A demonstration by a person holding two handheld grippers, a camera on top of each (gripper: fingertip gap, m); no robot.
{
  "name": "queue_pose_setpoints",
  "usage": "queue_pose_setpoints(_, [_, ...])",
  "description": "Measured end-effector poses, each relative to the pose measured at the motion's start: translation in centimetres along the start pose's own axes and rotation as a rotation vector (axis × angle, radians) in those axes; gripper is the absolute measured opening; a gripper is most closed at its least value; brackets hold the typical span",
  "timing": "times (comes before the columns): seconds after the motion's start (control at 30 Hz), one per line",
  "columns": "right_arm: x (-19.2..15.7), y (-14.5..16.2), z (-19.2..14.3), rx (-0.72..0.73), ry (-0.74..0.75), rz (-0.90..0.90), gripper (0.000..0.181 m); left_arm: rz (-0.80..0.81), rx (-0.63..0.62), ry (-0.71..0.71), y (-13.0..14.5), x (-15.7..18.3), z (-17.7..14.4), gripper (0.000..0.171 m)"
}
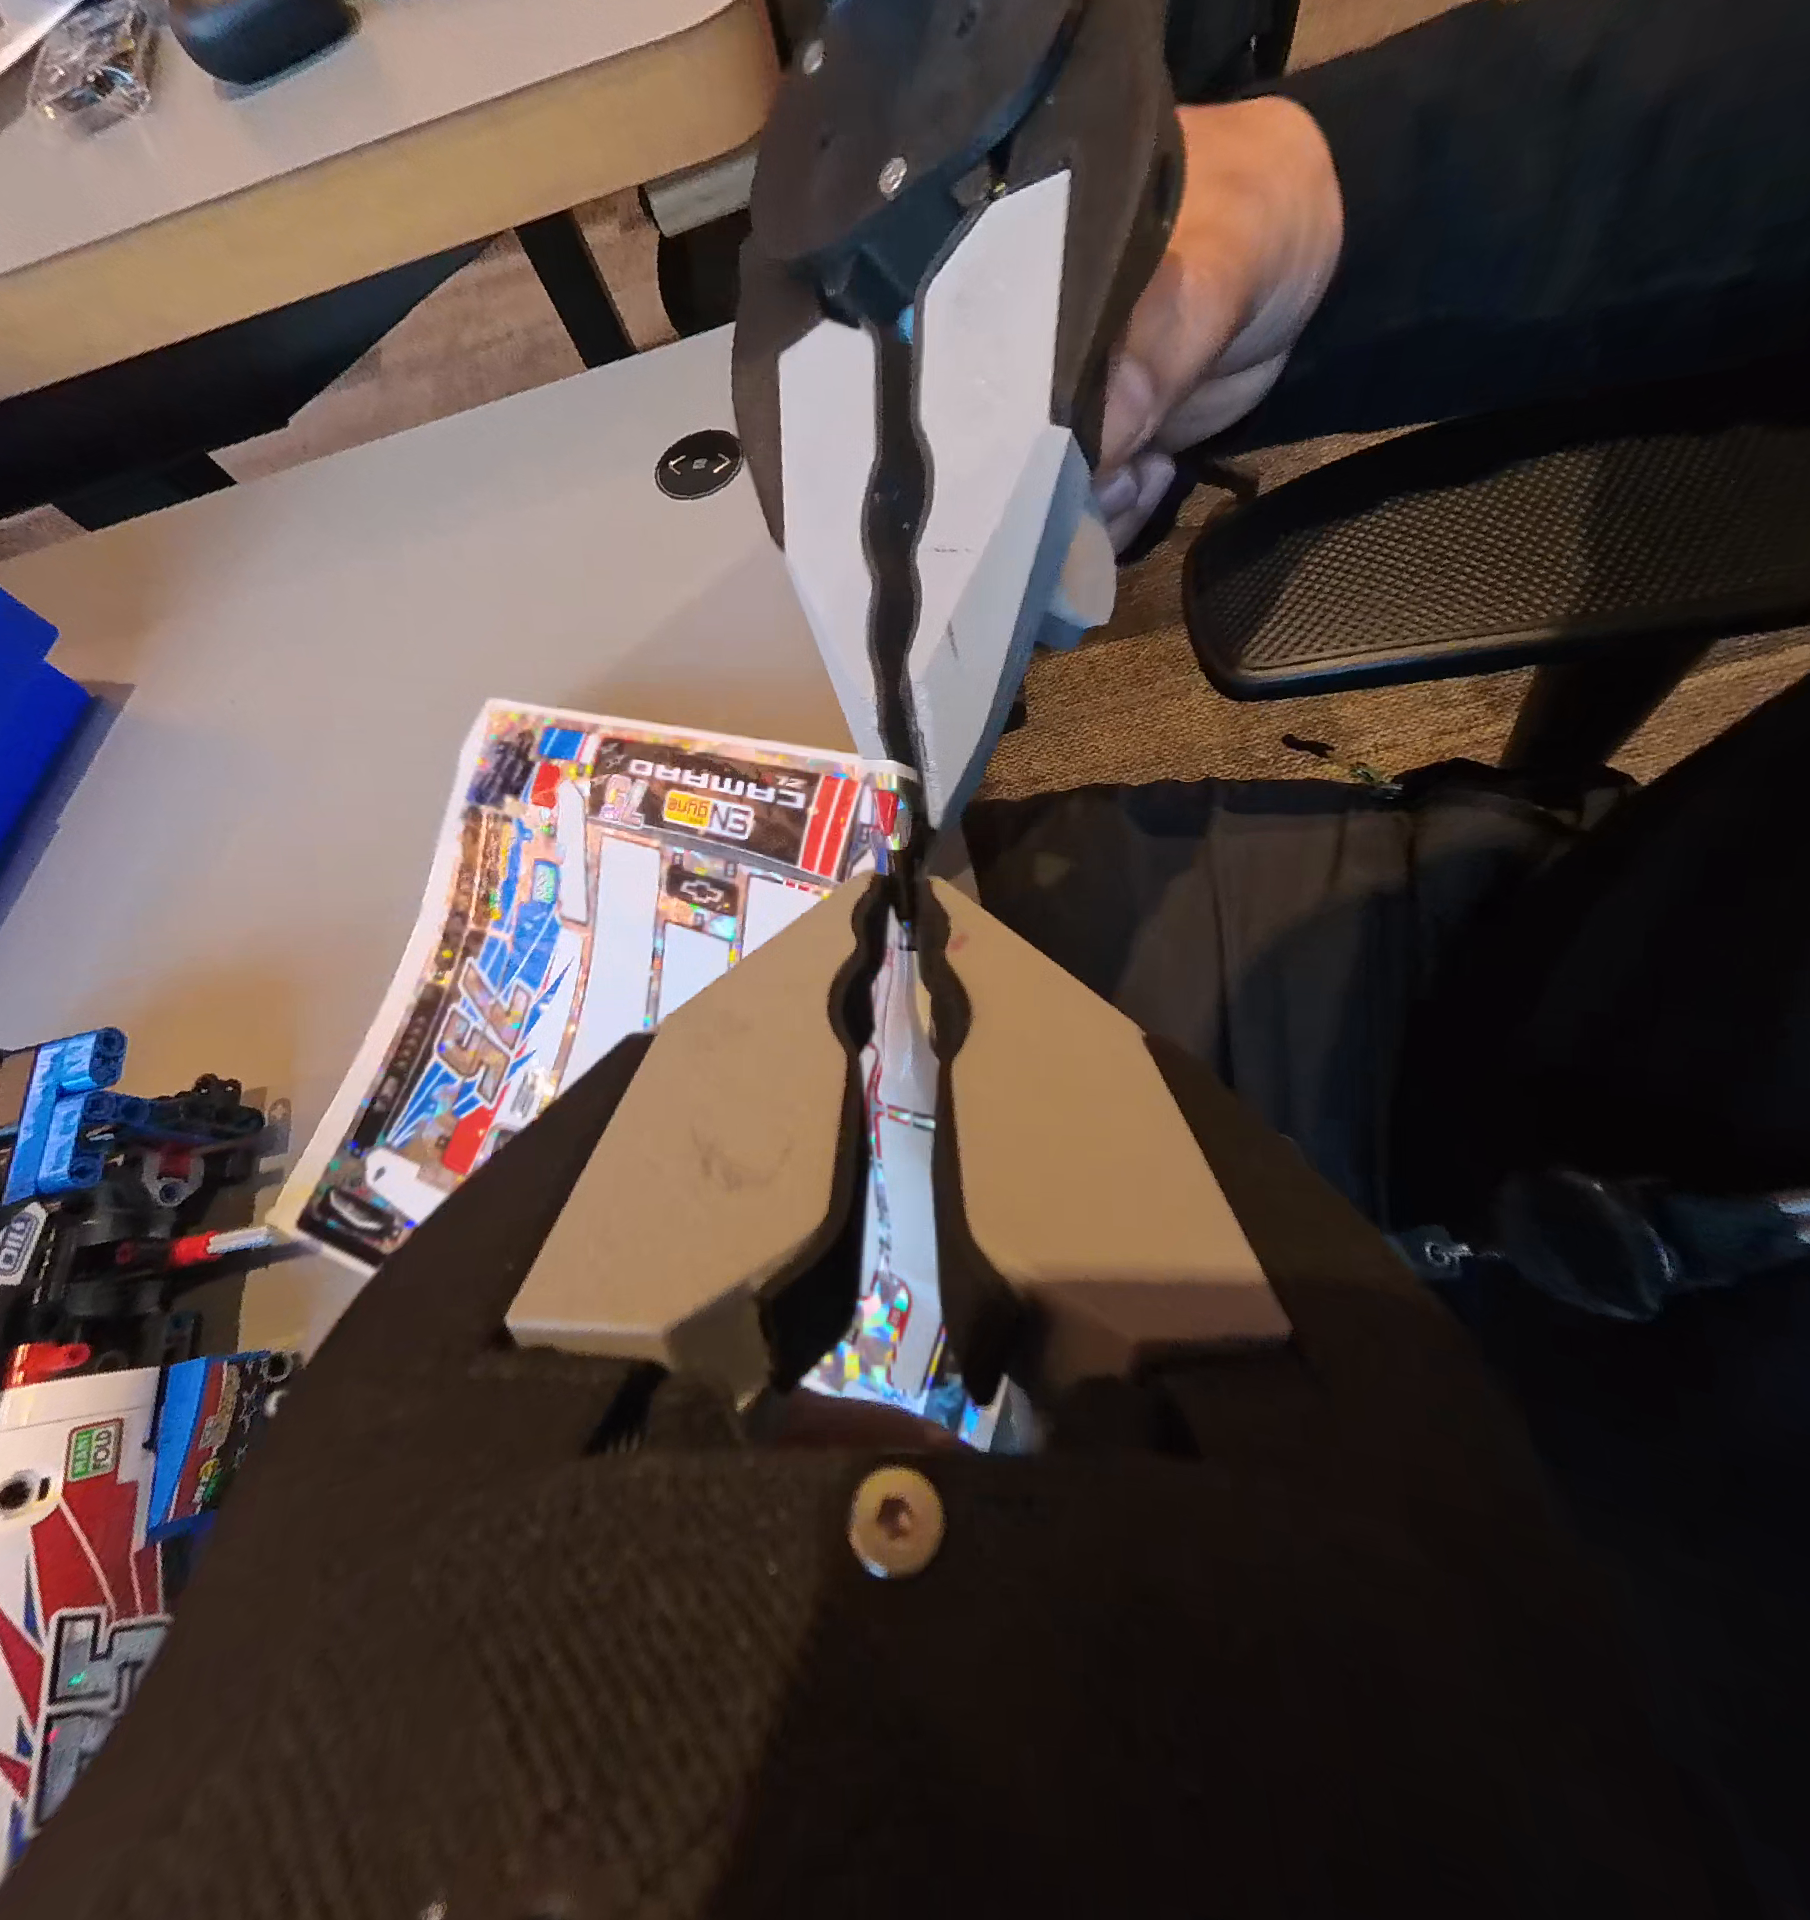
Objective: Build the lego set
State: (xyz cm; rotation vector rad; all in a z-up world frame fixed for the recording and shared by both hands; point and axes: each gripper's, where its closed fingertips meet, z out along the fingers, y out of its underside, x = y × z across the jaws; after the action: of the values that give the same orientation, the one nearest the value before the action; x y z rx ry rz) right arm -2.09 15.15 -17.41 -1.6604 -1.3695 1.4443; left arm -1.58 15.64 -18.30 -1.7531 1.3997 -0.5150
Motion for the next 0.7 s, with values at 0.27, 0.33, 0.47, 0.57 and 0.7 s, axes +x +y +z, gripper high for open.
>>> queue_pose_setpoints(0.27, [0.9,0.8,-0.7,-0.091,0.146,-0.065,0.003,0.044,-0.034,-0.076,0.5,-0.8,0.1,0.0])
queue_pose_setpoints(0.33, [0.8,0.4,-1.3,-0.083,0.189,-0.094,0.005,0.061,-0.041,-0.087,0.6,-0.8,0.2,0.0])
queue_pose_setpoints(0.47, [0.8,-0.2,-1.5,-0.054,0.254,-0.139,0.025,0.039,-0.02,-0.095,0.3,-1.0,0.1,0.0])
queue_pose_setpoints(0.57, [1.0,0.1,-1.1,-0.051,0.29,-0.172,0.03,0.029,0.001,-0.097,-0.2,-1.0,-0.1,0.0])
queue_pose_setpoints(0.7, [0.6,-0.4,-0.7,-0.024,0.281,-0.213,0.021,0.042,0.011,-0.105,-0.4,-0.8,-0.3,0.0])
